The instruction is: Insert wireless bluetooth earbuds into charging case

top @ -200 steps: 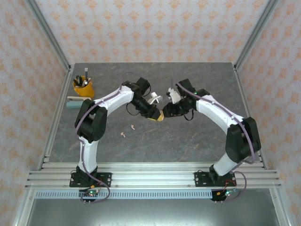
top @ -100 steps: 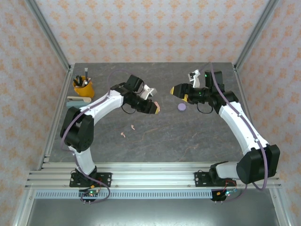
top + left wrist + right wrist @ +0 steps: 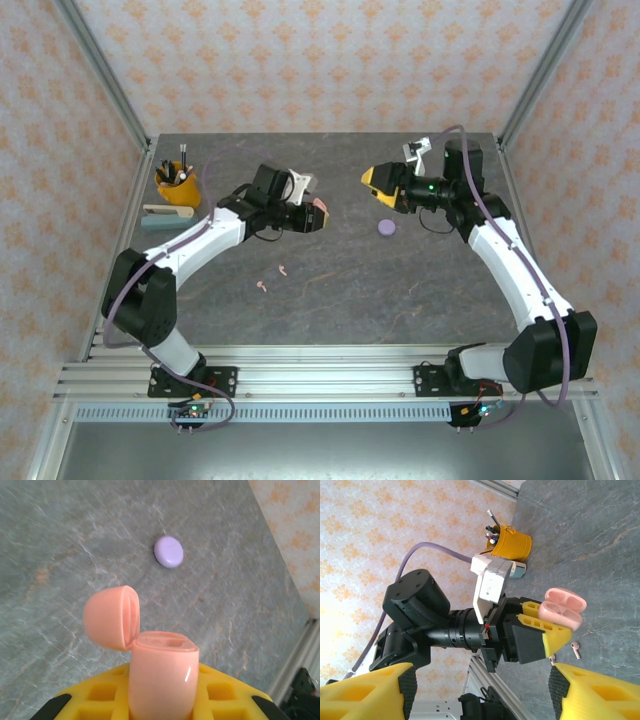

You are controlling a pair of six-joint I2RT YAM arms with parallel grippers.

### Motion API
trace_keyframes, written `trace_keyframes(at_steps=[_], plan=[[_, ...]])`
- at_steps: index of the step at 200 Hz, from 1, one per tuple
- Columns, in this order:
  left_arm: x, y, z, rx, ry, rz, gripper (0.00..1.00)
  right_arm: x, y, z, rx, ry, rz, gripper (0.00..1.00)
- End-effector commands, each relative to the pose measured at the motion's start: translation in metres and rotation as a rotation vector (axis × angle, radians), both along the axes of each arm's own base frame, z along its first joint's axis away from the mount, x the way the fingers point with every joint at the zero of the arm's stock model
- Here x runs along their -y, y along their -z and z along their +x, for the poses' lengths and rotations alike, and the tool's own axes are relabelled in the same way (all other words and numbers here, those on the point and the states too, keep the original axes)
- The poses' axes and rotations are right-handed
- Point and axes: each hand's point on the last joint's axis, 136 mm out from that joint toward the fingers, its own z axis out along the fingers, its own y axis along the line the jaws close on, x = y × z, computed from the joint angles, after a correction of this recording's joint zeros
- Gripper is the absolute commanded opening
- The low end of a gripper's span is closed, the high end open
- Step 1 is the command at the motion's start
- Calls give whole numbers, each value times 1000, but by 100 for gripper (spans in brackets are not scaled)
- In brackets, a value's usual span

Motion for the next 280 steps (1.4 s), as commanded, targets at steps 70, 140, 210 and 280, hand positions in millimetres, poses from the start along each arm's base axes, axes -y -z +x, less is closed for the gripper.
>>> trace_keyframes(at_steps=[70, 140, 210, 280], plan=[[-94, -37, 17, 636, -410, 214, 0, 2, 10, 21, -60, 68, 5, 72], [-105, -58, 12, 792, -492, 117, 0, 13, 123, 21, -276, 200, -380, 70], [-83, -96, -14, 960, -273, -98, 0, -22, 212, -2, -365, 221, -693, 65], [-69, -123, -44, 1028, -122, -177, 0, -31, 233, -3, -377, 236, -804, 65]])
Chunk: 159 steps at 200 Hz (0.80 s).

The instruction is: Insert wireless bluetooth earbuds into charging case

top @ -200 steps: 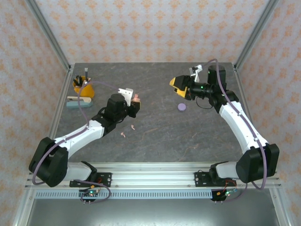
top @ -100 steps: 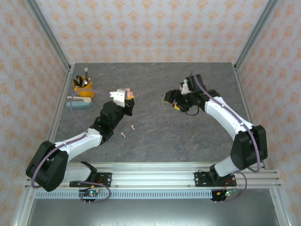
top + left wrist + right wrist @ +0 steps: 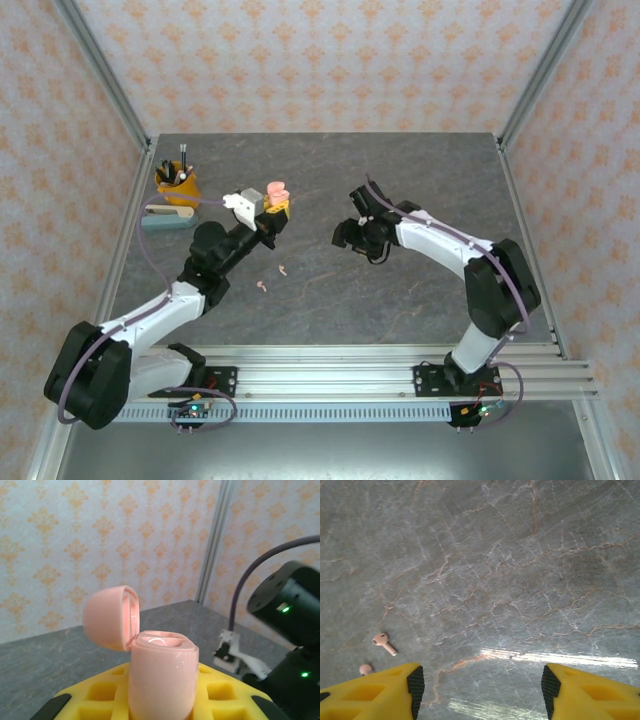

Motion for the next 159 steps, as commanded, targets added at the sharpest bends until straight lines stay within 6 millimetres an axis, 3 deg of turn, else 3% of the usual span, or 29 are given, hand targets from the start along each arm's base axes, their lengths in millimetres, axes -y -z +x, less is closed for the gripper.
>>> trace_keyframes(at_steps=[1, 49, 75, 98, 122, 159], plan=[[6, -24, -15, 94, 70, -1, 0, 3, 0, 6, 18, 20, -78, 65], [9, -38, -20, 126, 90, -6, 0, -10, 4, 4, 6, -13, -98, 64], [12, -34, -18, 105, 104, 18, 0, -13, -12, 10, 49, -22, -94, 64], [14, -26, -19, 84, 113, 40, 0, -10, -52, 24, 150, -10, -45, 64], [17, -22, -22, 72, 130, 39, 0, -11, -113, 36, 292, -44, 144, 61], [26, -27, -27, 70, 179, 20, 0, -21, -202, 22, 483, -274, 416, 57]])
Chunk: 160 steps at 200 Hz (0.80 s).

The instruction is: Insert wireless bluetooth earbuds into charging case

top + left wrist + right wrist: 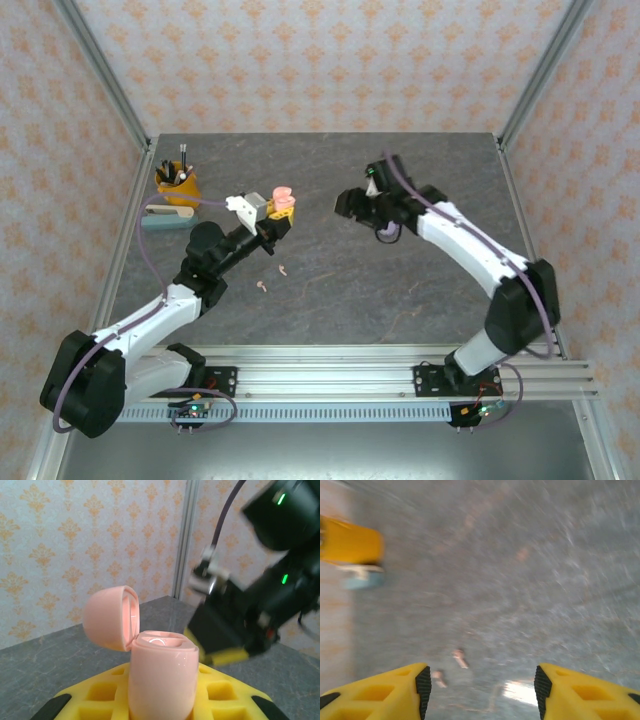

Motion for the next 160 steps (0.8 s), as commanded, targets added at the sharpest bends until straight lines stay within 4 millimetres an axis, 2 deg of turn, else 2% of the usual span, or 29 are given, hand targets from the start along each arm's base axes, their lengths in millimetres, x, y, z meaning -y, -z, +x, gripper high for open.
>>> trace_keyframes(at_steps=[1, 23, 54, 110, 160], plan=[[11, -23, -9, 53, 62, -18, 0, -21, -76, -15, 201, -234, 180, 57], [20, -30, -11, 54, 103, -38, 0, -34, -110, -31, 263, -386, 272, 57], [31, -44, -14, 62, 148, -58, 0, -44, -135, -40, 296, -499, 331, 57], [42, -70, -16, 80, 187, -109, 0, -58, -160, -42, 320, -590, 434, 58], [52, -79, -15, 77, 210, -122, 0, -66, -169, -44, 329, -623, 493, 59]])
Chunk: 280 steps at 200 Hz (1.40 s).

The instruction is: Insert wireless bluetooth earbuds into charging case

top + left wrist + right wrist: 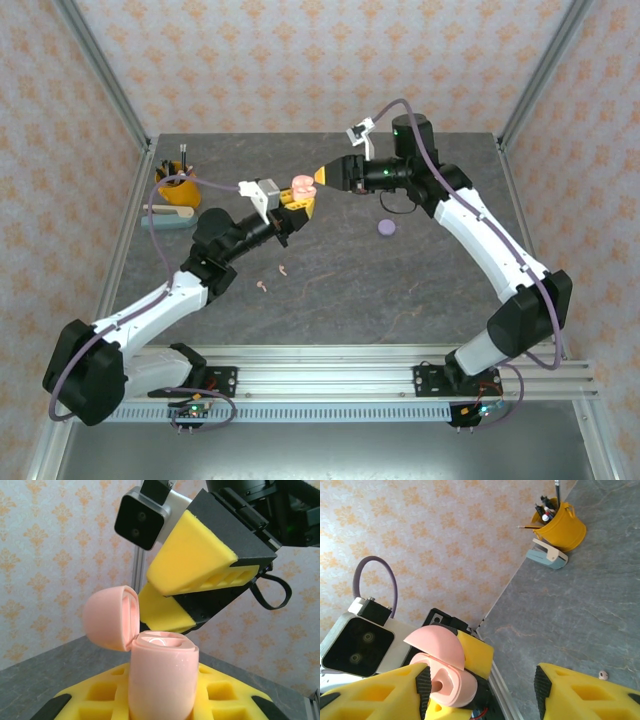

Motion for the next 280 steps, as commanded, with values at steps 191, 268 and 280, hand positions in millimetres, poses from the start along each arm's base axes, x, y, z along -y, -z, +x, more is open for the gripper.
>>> trace_keyframes(at_steps=[191, 268, 280], plan=[[24, -27, 8, -11, 56, -46, 0, -20, -38, -14, 75, -107, 117, 24], [26, -23, 16, -66, 45, -14, 2, -19, -39, -16, 91, -112, 89, 15], [26, -23, 17, -72, 37, -5, 6, -17, -37, -17, 95, -116, 73, 13]])
